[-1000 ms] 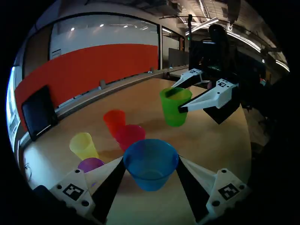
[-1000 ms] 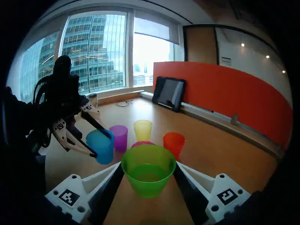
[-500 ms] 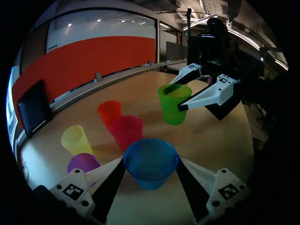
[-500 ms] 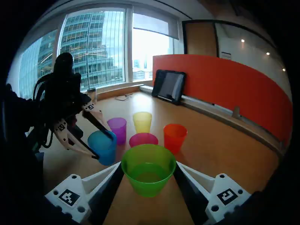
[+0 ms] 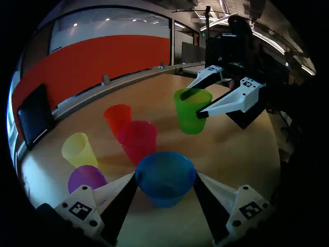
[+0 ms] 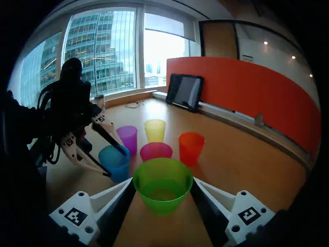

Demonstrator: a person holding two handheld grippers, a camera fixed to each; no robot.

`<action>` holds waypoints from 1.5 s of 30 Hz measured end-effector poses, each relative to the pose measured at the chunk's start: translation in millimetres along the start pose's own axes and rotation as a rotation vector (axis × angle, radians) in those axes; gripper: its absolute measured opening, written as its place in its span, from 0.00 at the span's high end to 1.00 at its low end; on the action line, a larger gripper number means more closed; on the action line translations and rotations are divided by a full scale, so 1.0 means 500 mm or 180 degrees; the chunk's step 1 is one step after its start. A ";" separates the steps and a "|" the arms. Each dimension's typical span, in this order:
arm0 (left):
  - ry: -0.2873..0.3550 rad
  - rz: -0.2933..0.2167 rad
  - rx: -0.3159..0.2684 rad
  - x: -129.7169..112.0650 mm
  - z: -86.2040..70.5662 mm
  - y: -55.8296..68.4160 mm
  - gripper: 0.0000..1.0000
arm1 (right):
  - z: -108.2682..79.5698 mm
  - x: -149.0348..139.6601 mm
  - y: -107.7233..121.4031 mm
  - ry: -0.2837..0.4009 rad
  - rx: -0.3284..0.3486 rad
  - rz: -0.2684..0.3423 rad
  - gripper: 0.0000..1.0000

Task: Pour water

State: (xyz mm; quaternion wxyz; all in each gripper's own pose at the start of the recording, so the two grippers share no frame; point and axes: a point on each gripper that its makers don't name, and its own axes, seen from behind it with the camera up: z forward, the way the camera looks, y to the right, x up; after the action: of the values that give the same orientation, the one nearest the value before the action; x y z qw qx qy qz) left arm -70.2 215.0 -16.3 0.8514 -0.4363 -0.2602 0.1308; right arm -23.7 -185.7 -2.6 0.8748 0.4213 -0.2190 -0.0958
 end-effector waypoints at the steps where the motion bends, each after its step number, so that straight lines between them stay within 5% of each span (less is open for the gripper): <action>1: -0.0004 -0.0001 0.0000 -0.002 0.001 0.000 0.11 | 0.001 -0.001 0.000 -0.0001 0.0000 0.0001 0.09; 18: -0.0081 -0.0042 0.0007 -0.028 0.002 -0.003 0.11 | 0.012 -0.012 -0.005 -0.0041 -0.0005 -0.0015 0.09; 25: -0.0123 -0.0125 0.0019 -0.032 -0.001 -0.008 0.03 | 0.020 -0.022 -0.008 -0.0069 0.0004 -0.0011 0.09; 45: -0.0243 -0.0185 0.0117 -0.087 -0.054 0.011 0.03 | 0.062 -0.094 -0.011 -0.0278 -0.0017 0.0012 0.09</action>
State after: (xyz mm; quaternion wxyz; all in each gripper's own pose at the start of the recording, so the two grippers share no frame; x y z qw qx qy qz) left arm -91.3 180.3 -48.5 0.8522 -0.4075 -0.3026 0.1273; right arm -79.5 -194.2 -4.1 0.8657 0.4140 -0.2575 -0.1129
